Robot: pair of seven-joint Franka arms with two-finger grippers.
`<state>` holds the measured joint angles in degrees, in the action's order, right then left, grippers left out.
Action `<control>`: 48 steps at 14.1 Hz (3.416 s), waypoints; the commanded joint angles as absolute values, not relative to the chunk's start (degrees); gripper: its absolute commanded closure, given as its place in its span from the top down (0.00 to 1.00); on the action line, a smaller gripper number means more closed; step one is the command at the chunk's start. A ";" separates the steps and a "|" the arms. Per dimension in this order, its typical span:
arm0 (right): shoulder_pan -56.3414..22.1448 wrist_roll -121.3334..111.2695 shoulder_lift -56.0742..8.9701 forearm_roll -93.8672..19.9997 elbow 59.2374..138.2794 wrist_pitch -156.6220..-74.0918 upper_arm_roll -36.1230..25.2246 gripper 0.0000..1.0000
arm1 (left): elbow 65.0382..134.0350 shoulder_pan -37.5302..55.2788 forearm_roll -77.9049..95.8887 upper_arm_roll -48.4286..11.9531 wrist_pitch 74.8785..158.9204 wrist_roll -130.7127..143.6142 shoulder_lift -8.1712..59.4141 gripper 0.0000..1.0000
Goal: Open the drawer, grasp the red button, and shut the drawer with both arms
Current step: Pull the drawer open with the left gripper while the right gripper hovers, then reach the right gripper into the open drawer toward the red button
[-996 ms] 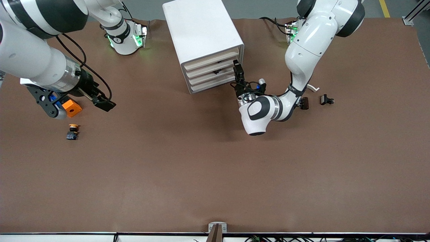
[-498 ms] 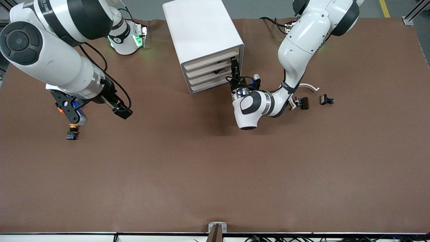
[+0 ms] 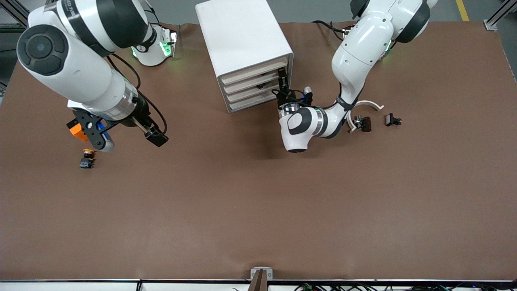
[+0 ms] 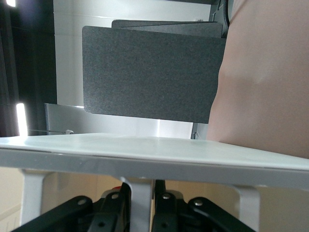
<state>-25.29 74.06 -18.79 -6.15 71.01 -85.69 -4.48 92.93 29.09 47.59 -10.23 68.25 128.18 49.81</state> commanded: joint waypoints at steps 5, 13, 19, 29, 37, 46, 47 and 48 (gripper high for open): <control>-25.58 75.06 -19.95 -6.50 68.82 -84.99 -5.19 1.00 | 93.25 28.83 47.90 -10.11 67.59 128.50 48.69 0.00; -27.86 75.23 -25.65 -6.59 69.08 -90.16 -5.19 1.00 | 89.31 24.88 48.16 -9.58 68.29 128.41 48.51 0.00; -29.71 79.71 -29.27 -9.22 69.08 -96.76 -5.10 1.00 | 88.07 19.34 48.43 -9.58 70.40 128.67 48.25 0.00; -41.56 87.63 -36.11 -11.16 69.17 -104.05 -5.27 1.00 | 86.49 15.66 48.87 -9.84 71.98 128.50 47.29 0.03; -48.24 90.78 -37.00 -11.51 69.61 -104.41 -5.19 1.00 | 85.25 11.61 50.27 -9.67 72.42 128.50 47.29 0.09; -55.02 92.73 -37.27 -12.04 71.19 -106.86 -5.19 1.00 | 85.25 10.37 50.80 -9.67 74.44 127.27 47.90 0.28; -55.02 92.55 -37.35 -11.87 71.19 -108.01 -5.19 1.00 | 85.25 10.11 50.80 -9.67 74.44 126.66 47.73 0.73; -55.02 92.37 -37.61 -11.78 71.19 -109.32 -5.19 1.00 | 85.25 9.85 50.80 -9.67 74.53 126.13 47.64 1.00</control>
<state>-54.86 92.21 -37.19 -11.17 71.48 -107.53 -4.54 84.60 10.75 49.53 -9.57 74.44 126.92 49.18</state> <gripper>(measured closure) 0.000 0.780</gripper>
